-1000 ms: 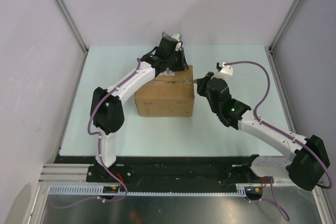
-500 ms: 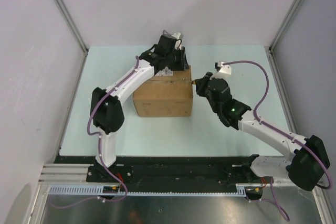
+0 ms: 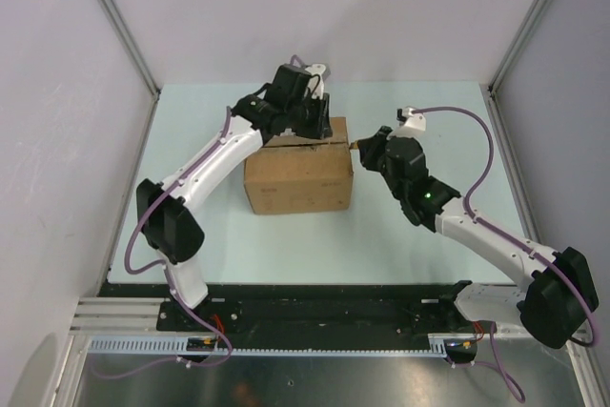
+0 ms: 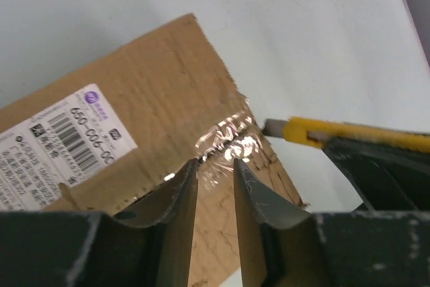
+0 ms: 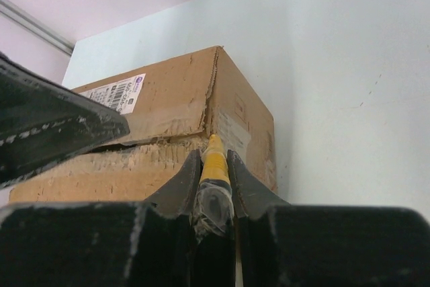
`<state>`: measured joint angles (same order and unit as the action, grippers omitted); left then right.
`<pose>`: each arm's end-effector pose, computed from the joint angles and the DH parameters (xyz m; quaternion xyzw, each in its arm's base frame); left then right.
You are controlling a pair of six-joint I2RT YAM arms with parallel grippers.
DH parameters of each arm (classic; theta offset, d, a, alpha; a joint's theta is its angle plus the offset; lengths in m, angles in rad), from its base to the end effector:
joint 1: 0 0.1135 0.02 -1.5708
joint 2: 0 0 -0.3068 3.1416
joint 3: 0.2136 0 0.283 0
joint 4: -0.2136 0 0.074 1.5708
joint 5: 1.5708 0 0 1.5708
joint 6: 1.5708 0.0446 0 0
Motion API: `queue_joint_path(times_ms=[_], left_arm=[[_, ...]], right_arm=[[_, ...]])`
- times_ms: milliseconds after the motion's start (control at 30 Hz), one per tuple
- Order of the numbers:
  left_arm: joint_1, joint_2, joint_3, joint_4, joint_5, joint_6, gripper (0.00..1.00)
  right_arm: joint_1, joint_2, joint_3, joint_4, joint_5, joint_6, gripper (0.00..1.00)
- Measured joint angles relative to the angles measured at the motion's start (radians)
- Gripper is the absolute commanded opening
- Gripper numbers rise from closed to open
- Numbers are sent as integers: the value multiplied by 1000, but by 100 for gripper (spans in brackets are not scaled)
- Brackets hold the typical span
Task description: Unpack the express box
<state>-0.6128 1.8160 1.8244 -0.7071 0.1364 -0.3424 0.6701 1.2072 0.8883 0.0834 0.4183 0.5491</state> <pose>0.3736 -0.2701 0.3974 0.1504 0.8922 -0.2485 0.3458 0.2494 0.1745 0.3437 0.0819 0.7745 0.2131 0.5899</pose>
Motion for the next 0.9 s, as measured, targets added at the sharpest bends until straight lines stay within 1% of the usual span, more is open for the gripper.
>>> queue_joint_path(times_ms=[133,300,467,900], left_arm=[[-46,-25,-22,6,1,47,32],[-84,-17,-71,8,-11,63,31],[-87,0,-104,17,-29,64,29],[-93,0,-128,48,-56,63,26]], right_arm=[[-14,0,0,8,-17,-1,0],[-27,0,0,19,-21,-6,0],[-49,10,0,35,-28,-10,0],[-64,40,0,112,-138,-28,0]])
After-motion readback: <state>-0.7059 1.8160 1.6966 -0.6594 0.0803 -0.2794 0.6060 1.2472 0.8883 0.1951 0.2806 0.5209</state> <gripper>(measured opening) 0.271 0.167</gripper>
